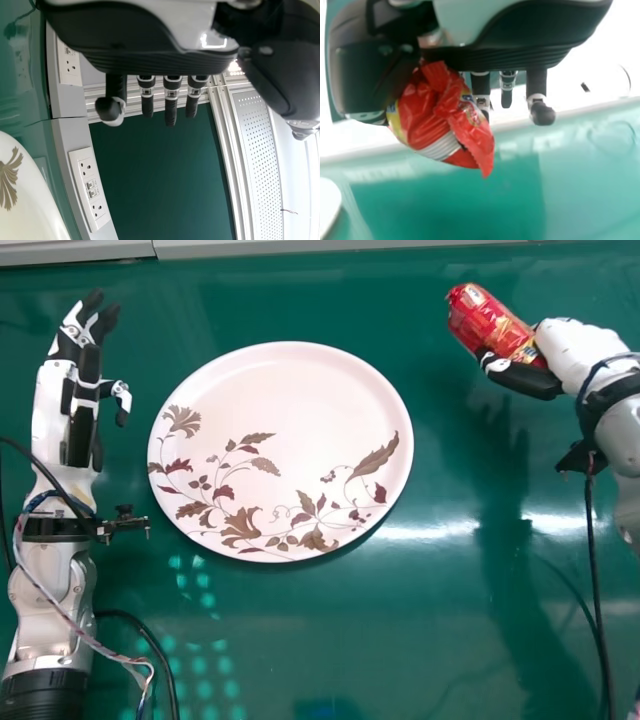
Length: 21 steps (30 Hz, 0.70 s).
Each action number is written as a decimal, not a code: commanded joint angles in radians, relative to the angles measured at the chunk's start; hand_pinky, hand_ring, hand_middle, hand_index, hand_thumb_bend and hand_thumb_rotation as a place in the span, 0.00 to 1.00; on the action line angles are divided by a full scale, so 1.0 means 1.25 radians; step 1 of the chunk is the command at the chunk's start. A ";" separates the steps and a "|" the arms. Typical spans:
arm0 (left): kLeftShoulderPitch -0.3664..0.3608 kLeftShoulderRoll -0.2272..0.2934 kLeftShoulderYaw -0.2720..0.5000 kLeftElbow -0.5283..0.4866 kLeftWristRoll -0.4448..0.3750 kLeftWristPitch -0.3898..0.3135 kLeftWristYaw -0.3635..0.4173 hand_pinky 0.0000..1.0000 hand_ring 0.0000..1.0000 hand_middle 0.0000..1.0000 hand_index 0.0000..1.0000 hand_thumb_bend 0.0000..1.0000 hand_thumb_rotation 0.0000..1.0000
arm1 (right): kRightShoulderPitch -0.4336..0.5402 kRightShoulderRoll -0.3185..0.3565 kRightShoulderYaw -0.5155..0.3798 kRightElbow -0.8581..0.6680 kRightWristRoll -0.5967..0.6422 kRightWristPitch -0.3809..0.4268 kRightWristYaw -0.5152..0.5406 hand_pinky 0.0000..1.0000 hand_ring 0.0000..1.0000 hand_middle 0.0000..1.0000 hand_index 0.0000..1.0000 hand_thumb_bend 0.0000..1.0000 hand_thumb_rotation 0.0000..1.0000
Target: Pick up biscuit and place it in the plate
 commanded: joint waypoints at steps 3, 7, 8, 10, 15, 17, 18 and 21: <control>0.022 -0.012 -0.004 0.057 0.005 -0.023 -0.003 0.00 0.98 0.94 0.98 1.00 0.67 | 0.012 -0.008 -0.029 -0.088 0.004 0.017 0.036 0.05 0.42 0.47 0.49 0.51 0.00; 0.025 -0.016 -0.005 0.045 0.011 -0.007 0.005 0.00 0.96 0.93 0.97 1.00 0.67 | 0.002 -0.005 -0.036 -0.156 0.001 0.026 0.062 0.04 0.42 0.47 0.49 0.51 0.00; 0.026 -0.016 -0.005 0.043 0.014 -0.005 0.008 0.00 0.97 0.93 0.97 1.00 0.67 | -0.001 -0.003 -0.041 -0.171 0.011 0.020 0.067 0.04 0.42 0.47 0.49 0.51 0.00; 0.027 -0.014 -0.005 0.043 0.016 -0.007 0.008 0.00 0.97 0.94 0.97 1.00 0.68 | -0.012 0.001 -0.046 -0.199 0.030 0.005 0.077 0.04 0.42 0.47 0.49 0.51 0.00; 0.031 -0.017 -0.009 0.025 0.010 0.012 0.007 0.00 0.96 0.93 0.96 1.00 0.68 | -0.052 0.017 -0.005 -0.248 0.007 -0.012 0.110 0.04 0.42 0.47 0.49 0.51 0.00; 0.034 -0.020 -0.011 0.011 0.011 0.026 0.009 0.00 0.97 0.93 0.97 1.00 0.67 | -0.069 0.033 0.019 -0.255 0.003 -0.025 0.123 0.04 0.41 0.47 0.49 0.51 0.00; 0.037 -0.021 -0.012 0.004 0.009 0.035 0.008 0.00 0.97 0.93 0.97 1.00 0.67 | -0.078 0.045 0.032 -0.252 0.012 -0.041 0.127 0.04 0.41 0.47 0.50 0.51 0.00; 0.038 -0.023 -0.013 -0.009 0.014 0.050 0.011 0.00 0.96 0.92 0.96 1.00 0.66 | -0.097 0.070 0.057 -0.235 0.024 -0.073 0.138 0.04 0.41 0.46 0.50 0.51 0.00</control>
